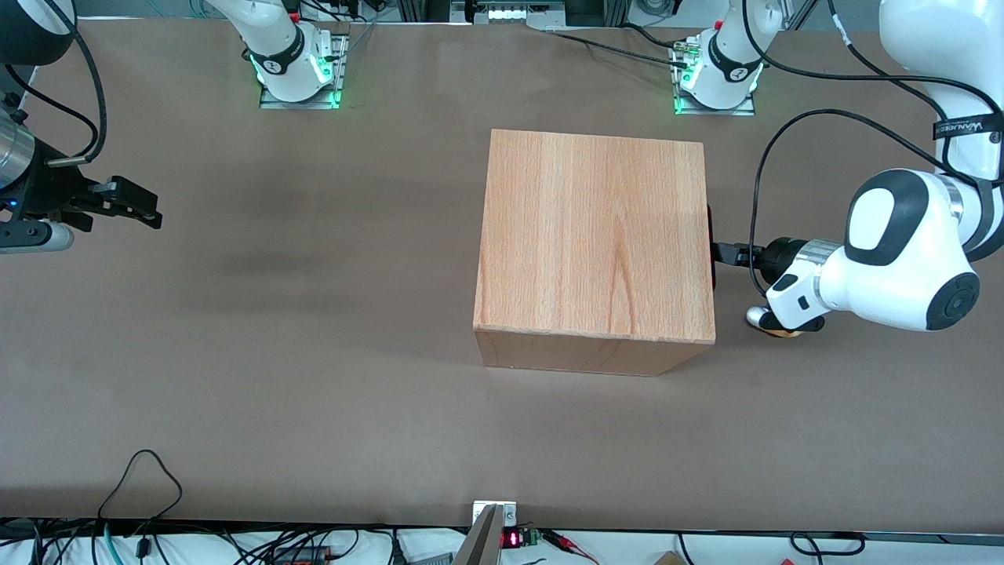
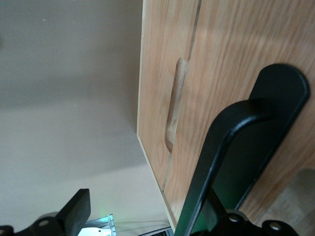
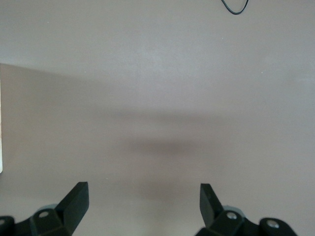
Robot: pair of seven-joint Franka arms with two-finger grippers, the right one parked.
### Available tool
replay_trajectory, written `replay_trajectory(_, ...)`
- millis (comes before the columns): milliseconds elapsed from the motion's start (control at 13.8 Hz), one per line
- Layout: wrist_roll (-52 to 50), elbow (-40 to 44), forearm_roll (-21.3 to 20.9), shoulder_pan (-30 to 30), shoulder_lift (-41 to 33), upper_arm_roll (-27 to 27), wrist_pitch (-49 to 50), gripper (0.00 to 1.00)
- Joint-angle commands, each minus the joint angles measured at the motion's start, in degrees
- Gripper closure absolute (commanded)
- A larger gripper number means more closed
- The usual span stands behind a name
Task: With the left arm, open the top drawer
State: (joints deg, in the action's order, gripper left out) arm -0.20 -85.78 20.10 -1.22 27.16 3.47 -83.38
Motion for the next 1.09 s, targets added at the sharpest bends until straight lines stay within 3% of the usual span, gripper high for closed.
replay_trajectory(0,1.0,0.9,1.2,-1.0,0.7,-0.3,-1.0,0.0)
replay_trajectory(1013,1.1,1.5,0.5,-0.9,3.7,-0.5,-2.1,0.0)
